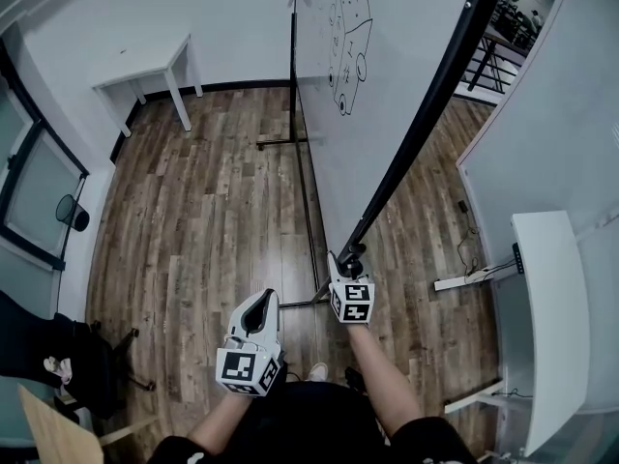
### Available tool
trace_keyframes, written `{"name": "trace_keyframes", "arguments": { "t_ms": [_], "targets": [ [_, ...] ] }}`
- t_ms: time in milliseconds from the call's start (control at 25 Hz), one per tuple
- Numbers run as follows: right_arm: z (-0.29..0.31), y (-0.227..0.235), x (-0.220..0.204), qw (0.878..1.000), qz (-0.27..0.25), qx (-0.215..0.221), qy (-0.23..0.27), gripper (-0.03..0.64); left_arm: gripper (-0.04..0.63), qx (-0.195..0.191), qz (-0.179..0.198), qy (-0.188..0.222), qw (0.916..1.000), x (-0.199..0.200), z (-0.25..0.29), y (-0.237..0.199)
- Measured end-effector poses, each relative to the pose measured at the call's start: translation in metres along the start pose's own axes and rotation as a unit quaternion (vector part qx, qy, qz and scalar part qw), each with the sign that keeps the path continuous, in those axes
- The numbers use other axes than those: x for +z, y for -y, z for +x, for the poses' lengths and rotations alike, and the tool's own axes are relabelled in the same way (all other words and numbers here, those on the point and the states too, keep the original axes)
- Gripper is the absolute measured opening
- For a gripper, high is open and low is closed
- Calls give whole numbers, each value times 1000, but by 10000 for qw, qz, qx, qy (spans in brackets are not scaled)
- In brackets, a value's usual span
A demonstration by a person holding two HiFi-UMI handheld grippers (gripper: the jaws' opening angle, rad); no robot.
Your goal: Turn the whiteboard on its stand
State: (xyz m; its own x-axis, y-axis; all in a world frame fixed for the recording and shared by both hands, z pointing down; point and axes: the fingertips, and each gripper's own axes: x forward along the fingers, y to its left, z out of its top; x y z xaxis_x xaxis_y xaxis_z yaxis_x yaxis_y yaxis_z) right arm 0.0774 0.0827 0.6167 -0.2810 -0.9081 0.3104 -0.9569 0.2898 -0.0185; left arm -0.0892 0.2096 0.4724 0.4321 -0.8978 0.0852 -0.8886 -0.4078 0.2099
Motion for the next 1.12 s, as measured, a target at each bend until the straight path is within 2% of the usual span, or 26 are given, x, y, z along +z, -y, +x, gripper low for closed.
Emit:
{"name": "trace_keyframes", "arguments": {
  "t_ms": [280,600,1120],
  "targets": [
    [-16,-8,5,10000,-13,-2,4,167,18,-22,-68,-70,10000,3,-4,-2],
    [-41,-7,-26,10000,8,29,28,169,18,33,-89,-151,9998,-31,-6,4],
    [-72,-22,-26,9999,-37,123,-25,167,18,-77,-134,-159,9998,-23,1,12]
  ]
}}
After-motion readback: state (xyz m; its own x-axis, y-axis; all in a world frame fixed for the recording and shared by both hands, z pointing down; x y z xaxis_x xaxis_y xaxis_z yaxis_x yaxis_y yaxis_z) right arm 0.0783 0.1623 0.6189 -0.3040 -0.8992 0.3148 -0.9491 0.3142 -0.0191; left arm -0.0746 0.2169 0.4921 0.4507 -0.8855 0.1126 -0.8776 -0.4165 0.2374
